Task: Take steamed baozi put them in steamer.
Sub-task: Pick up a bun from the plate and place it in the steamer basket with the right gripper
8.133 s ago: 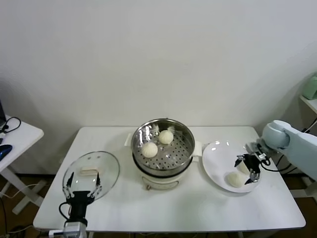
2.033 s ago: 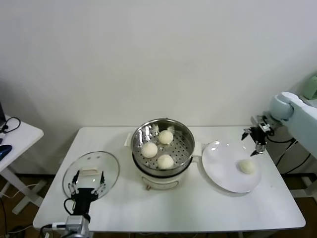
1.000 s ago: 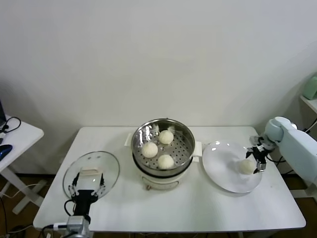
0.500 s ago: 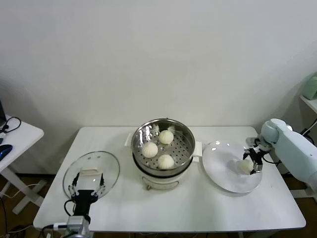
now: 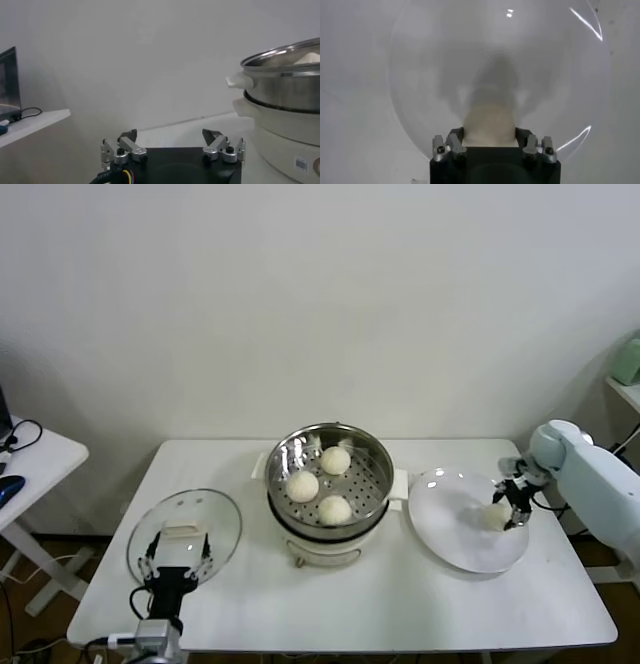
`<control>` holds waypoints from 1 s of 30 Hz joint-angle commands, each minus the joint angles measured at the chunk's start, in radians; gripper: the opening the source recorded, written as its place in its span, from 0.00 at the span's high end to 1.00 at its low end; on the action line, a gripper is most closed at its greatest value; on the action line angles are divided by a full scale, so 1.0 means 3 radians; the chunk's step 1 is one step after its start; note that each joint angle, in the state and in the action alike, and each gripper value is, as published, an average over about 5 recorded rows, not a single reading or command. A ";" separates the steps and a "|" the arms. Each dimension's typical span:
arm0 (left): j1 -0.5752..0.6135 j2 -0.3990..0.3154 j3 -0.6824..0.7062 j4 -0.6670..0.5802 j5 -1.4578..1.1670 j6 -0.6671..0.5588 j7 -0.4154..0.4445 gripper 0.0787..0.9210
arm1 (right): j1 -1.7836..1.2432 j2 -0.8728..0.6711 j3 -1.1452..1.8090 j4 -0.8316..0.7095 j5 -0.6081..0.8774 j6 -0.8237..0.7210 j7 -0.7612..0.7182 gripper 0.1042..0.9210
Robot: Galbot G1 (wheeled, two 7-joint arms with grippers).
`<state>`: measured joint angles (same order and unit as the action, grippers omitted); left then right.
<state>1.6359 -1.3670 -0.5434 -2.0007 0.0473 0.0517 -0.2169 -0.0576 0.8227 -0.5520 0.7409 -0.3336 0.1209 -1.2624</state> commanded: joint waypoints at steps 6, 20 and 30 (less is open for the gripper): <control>0.0008 -0.0008 0.0018 -0.0048 0.0002 -0.0006 0.0000 0.12 | 0.1075 -0.0110 -0.1222 0.0288 0.1763 -0.0612 0.0039 0.30; 0.0033 -0.0092 0.0206 -0.0222 0.0039 0.0011 -0.0036 0.12 | 0.2562 0.0373 -0.2950 0.0621 0.3841 -0.1191 0.0270 0.30; -0.0042 -0.0158 0.0384 -0.0315 0.0123 0.0052 -0.0077 0.12 | 0.2848 0.1063 -0.3553 0.0678 0.4364 -0.1246 0.0303 0.30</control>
<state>1.6324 -1.3978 -0.4708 -2.0768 0.0690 0.0598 -0.2335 0.6202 0.9580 -1.3471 0.9106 0.6834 -0.1957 -1.1891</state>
